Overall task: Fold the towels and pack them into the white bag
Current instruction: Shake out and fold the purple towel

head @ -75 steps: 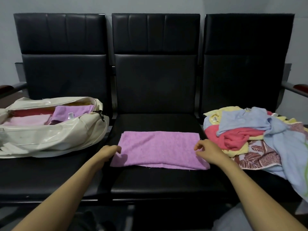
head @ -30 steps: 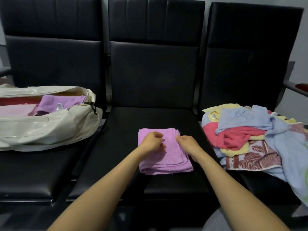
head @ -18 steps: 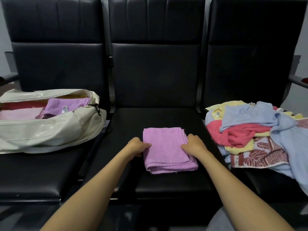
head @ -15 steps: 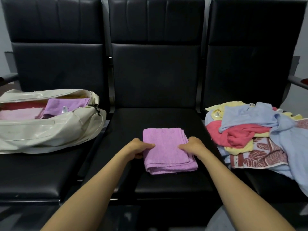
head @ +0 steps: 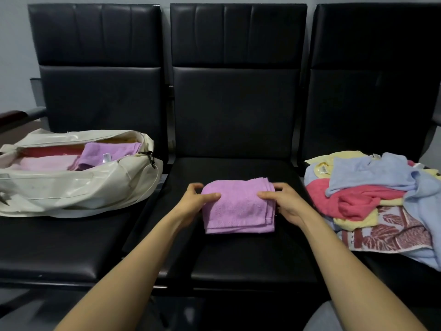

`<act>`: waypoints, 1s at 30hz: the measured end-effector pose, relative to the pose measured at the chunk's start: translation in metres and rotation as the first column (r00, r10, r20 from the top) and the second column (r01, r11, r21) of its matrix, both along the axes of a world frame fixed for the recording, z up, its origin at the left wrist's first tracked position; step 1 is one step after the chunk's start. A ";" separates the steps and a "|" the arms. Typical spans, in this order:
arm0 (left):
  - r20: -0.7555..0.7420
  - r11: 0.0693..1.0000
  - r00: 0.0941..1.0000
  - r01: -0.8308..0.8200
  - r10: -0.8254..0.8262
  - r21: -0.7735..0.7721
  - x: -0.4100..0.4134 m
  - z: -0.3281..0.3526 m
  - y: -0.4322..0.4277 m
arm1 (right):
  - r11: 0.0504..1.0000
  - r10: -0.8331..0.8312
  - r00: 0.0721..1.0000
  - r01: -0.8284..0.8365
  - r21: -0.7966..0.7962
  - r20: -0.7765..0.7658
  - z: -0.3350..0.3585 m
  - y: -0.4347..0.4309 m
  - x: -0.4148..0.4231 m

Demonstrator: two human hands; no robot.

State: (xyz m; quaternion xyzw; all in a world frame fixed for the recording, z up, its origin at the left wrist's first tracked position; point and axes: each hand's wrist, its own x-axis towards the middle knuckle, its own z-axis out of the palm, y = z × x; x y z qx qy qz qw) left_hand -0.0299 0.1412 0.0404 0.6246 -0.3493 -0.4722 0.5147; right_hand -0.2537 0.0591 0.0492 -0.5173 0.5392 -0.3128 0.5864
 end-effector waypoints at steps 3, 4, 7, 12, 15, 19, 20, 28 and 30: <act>0.084 0.989 0.992 0.104 -0.096 -0.107 0.010 0.003 0.009 | 0.988 0.116 0.989 -0.106 -0.111 0.088 0.004 0.003 0.001; 0.174 0.983 0.976 0.150 -0.130 -0.108 0.012 0.003 0.011 | 0.975 0.185 0.979 -0.172 -0.143 0.082 0.005 0.005 0.001; 0.387 0.961 0.901 0.255 -0.196 -0.106 0.017 0.003 0.018 | 0.931 0.306 0.952 -0.301 -0.208 -0.007 0.007 0.010 0.002; 0.592 0.961 0.797 0.244 -0.121 -0.131 0.026 0.000 0.023 | 0.872 0.403 0.903 -0.429 -0.238 -0.151 0.012 0.022 0.010; 0.689 0.956 0.724 0.228 -0.040 -0.183 0.024 0.000 0.027 | 0.860 0.382 0.867 -0.460 -0.222 -0.321 0.013 0.031 0.017; 0.765 0.932 0.632 0.191 0.122 -0.307 0.016 0.000 0.032 | 0.878 0.151 0.867 -0.339 -0.339 -0.475 0.016 0.045 0.028; 0.761 0.924 0.627 0.171 0.165 -0.341 0.014 0.000 0.032 | 0.876 0.079 0.872 -0.293 -0.384 -0.484 0.017 0.047 0.031; 0.824 0.892 0.480 0.164 0.302 -0.422 0.009 0.008 0.036 | 0.689 -0.162 0.908 -0.177 -0.703 -0.387 0.016 0.049 0.027; 0.837 0.866 0.412 0.188 0.360 -0.464 0.013 0.007 0.037 | 0.649 -0.189 0.893 -0.198 -0.734 -0.408 0.015 0.050 0.024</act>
